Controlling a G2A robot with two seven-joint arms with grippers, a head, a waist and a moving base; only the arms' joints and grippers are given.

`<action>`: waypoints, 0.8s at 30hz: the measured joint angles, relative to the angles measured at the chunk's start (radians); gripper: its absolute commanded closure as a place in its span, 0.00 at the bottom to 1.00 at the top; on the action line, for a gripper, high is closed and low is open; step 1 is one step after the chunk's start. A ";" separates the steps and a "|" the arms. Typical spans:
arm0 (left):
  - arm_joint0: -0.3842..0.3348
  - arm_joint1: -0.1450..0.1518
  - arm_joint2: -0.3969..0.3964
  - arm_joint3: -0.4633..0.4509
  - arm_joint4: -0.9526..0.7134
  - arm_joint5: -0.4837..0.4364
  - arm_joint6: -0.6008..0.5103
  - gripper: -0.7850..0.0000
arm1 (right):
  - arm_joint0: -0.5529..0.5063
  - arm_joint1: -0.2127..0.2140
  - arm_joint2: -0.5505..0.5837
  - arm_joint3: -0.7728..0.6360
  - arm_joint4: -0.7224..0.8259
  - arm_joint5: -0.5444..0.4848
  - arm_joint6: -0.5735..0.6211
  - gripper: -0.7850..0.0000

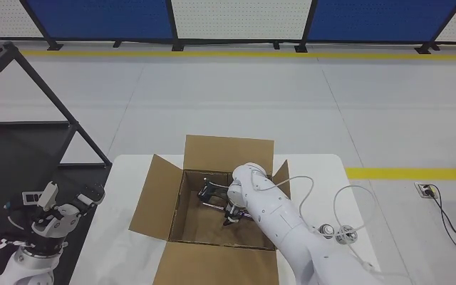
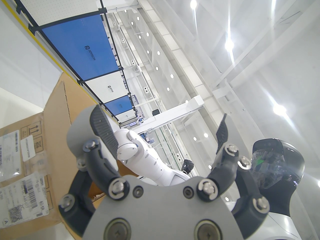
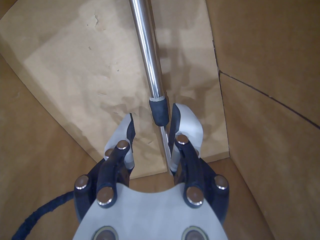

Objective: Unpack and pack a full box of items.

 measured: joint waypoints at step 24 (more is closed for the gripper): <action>0.000 0.000 0.000 0.000 0.000 0.000 0.000 0.00 | -0.028 0.017 0.014 -0.033 -0.043 0.095 -0.033 0.35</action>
